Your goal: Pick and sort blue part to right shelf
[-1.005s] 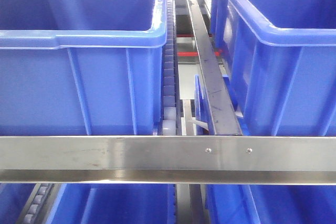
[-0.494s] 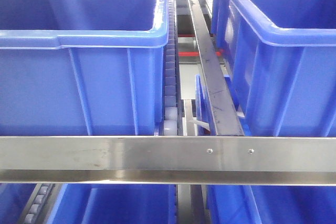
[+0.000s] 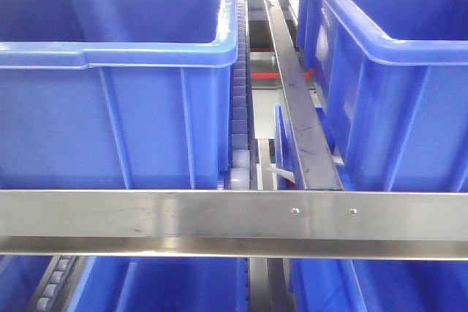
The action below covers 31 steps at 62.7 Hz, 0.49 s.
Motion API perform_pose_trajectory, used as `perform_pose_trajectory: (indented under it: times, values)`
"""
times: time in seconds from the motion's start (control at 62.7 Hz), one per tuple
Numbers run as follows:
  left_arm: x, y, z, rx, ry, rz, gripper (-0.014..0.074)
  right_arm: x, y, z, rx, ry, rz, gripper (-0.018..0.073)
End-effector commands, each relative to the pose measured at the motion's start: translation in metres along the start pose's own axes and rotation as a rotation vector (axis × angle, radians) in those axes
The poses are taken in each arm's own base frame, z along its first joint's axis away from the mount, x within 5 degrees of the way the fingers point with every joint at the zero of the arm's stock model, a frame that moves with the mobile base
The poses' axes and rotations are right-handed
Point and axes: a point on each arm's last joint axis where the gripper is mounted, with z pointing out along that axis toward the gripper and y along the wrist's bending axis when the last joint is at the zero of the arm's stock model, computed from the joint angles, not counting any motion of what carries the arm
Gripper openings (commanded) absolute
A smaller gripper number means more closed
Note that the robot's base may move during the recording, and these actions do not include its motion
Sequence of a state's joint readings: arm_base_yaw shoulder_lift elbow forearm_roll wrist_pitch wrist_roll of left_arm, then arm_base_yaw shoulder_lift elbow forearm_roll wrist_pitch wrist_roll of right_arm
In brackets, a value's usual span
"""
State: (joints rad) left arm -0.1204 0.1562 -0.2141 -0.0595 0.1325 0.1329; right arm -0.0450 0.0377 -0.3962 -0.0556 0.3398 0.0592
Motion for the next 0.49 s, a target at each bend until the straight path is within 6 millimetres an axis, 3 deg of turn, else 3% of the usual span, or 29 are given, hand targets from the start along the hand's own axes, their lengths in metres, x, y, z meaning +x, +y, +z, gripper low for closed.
perform_pose_trajectory:
  times: [0.0, 0.112, 0.271, 0.478]
  values:
    - [0.007, 0.002, -0.008, -0.054, -0.114, -0.028, 0.0125, -0.016, 0.000, -0.001, 0.004, -0.104, -0.020, 0.0032]
    - [0.030, 0.002, -0.015, -0.093, -0.135, -0.047, 0.0125, -0.016, 0.000, -0.001, 0.004, -0.104, -0.020, 0.0032]
    - [0.057, 0.002, -0.009, -0.108, -0.100, -0.073, 0.0125, -0.016, 0.000, 0.000, 0.004, -0.102, -0.020, 0.0032]
    - [0.058, 0.002, -0.009, -0.107, -0.091, -0.073, 0.0125, -0.016, 0.000, 0.000, 0.004, -0.102, -0.020, 0.0032]
